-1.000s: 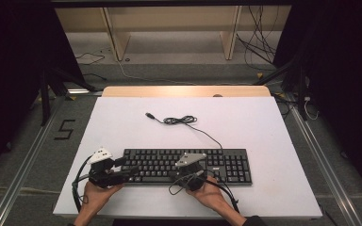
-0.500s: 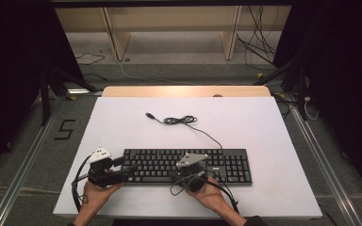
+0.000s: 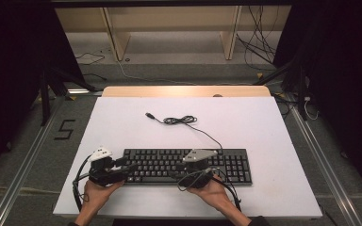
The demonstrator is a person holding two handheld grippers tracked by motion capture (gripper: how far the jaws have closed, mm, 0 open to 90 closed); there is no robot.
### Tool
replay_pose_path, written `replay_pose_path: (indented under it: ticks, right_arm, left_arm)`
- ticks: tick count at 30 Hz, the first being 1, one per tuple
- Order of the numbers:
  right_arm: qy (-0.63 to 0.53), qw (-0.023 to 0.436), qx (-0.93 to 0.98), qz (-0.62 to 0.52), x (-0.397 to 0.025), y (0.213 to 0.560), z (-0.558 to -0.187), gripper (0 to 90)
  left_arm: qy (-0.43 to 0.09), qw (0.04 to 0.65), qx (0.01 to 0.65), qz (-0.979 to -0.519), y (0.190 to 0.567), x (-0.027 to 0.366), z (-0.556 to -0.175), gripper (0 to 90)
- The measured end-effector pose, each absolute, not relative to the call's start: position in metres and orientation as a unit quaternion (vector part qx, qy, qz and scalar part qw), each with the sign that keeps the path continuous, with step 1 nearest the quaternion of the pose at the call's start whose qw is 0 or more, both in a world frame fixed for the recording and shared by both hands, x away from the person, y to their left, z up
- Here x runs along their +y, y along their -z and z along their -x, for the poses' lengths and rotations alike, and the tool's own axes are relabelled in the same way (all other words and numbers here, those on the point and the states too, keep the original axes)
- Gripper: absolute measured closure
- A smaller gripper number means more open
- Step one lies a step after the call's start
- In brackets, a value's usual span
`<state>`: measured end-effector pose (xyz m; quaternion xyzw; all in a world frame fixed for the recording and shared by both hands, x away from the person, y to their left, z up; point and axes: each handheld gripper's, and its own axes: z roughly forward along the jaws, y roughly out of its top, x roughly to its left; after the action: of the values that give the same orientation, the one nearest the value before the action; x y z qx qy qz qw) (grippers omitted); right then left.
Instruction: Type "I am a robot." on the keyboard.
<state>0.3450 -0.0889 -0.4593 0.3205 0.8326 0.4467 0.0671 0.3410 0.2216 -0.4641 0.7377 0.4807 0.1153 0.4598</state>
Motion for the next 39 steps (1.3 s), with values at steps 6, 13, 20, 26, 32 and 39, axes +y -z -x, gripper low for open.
replay_pose_path:
  ticks: [6,13,20,26,32,39]
  right_arm:
    - [-0.453,0.078,0.827,-0.324,-0.095,0.455,-0.344,41.9]
    - [-0.457,0.084,0.822,-0.330,-0.100,0.451,-0.344,33.9]
    - [-0.459,0.084,0.820,-0.332,-0.101,0.450,-0.344,32.0]
    - [-0.462,0.085,0.819,-0.329,-0.102,0.449,-0.343,31.5]
    - [-0.463,0.085,0.818,-0.330,-0.103,0.448,-0.343,30.7]
    - [-0.464,0.085,0.818,-0.329,-0.103,0.448,-0.342,30.3]
  left_arm:
    - [-0.113,0.455,0.474,-0.745,0.468,0.219,-0.346,57.6]
    - [-0.115,0.436,0.472,-0.758,0.474,0.217,-0.350,74.0]
    - [-0.116,0.430,0.470,-0.762,0.475,0.216,-0.351,82.7]
    - [-0.119,0.423,0.472,-0.764,0.477,0.218,-0.353,87.2]
    - [-0.117,0.418,0.473,-0.767,0.478,0.217,-0.354,88.8]
    - [-0.119,0.416,0.474,-0.767,0.479,0.216,-0.355,88.9]
